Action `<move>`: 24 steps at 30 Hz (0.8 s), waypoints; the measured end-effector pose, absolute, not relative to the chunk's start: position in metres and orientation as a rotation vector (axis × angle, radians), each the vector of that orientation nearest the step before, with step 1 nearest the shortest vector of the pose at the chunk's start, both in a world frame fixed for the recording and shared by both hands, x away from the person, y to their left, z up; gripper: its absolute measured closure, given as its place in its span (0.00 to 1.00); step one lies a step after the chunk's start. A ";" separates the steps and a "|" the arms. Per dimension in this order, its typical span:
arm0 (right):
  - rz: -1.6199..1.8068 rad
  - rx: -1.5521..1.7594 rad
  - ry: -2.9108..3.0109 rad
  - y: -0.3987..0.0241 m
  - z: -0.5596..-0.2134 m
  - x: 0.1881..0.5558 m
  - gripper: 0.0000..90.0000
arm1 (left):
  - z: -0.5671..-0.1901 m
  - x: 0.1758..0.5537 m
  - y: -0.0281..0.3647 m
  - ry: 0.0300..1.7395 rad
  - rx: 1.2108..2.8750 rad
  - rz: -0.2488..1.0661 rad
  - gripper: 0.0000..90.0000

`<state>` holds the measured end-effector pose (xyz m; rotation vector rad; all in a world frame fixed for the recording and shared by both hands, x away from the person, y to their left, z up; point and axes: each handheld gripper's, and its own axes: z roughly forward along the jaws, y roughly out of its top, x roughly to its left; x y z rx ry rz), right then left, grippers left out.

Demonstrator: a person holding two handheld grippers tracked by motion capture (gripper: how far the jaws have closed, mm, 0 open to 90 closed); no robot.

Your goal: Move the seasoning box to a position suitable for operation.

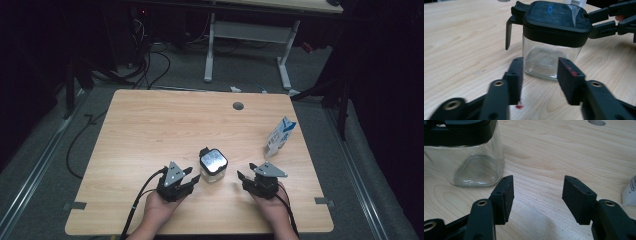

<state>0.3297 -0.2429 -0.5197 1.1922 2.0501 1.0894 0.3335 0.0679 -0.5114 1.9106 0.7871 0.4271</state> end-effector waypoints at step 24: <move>1.145 1.176 2.082 -0.240 -0.518 0.327 0.76 | -0.490 0.345 0.077 0.853 1.816 0.446 0.74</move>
